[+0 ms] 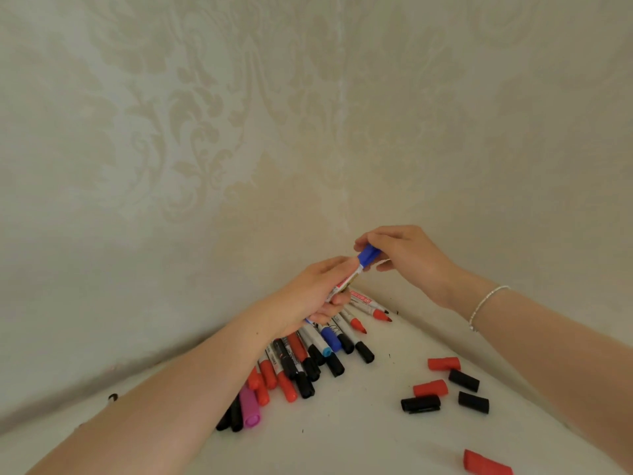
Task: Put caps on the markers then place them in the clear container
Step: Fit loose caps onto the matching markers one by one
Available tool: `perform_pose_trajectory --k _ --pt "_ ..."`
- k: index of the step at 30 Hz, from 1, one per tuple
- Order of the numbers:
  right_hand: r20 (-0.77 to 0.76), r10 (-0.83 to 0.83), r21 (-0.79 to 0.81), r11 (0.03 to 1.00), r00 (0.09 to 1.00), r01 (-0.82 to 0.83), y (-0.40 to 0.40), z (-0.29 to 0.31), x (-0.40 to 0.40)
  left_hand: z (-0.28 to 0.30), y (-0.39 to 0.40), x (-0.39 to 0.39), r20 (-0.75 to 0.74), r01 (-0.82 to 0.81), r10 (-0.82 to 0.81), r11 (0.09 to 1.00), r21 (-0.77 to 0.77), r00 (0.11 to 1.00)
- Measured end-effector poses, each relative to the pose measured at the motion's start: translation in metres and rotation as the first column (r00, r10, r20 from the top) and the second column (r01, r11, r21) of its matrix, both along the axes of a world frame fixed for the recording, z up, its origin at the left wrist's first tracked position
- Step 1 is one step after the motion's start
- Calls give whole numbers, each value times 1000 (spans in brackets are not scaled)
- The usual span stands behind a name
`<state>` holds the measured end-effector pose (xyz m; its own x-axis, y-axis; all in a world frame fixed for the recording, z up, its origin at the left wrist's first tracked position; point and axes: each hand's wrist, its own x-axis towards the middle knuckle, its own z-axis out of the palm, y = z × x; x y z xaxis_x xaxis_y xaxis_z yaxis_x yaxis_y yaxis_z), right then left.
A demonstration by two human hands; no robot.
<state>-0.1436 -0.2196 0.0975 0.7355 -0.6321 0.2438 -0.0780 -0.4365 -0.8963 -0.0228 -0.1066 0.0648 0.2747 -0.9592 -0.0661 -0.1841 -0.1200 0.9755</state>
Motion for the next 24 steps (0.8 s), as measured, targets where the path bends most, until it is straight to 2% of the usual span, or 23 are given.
perform_pose_trajectory --k 3,7,11,16,18,20,22,24 --pt "35 -38 65 997 999 36 5 1 3 3 0 -9 127 -94 104 992 -81 986" --pt "100 -127 26 992 987 125 15 0 6 6 -1 -18 152 -159 193 964 -212 969" --pt "85 -153 -37 987 985 157 22 -5 6 3 4 -20 195 -190 257 933 -305 947" --pt "72 -188 -89 977 980 194 28 -9 8 -5 4 -21 176 -194 266 919 -343 948" --pt "36 -141 -73 987 989 143 27 -7 9 -10 2 -18 239 -186 284 913 -364 929" --pt "-60 -56 -32 998 997 54 22 -4 10 -13 2 -11 405 -144 285 928 -343 869" --pt "-205 -37 -35 999 978 30 13 -3 8 -13 3 3 630 -103 241 963 -247 739" --pt "-311 -66 -49 997 948 53 3 -6 3 -12 5 21 773 -110 152 988 -106 616"
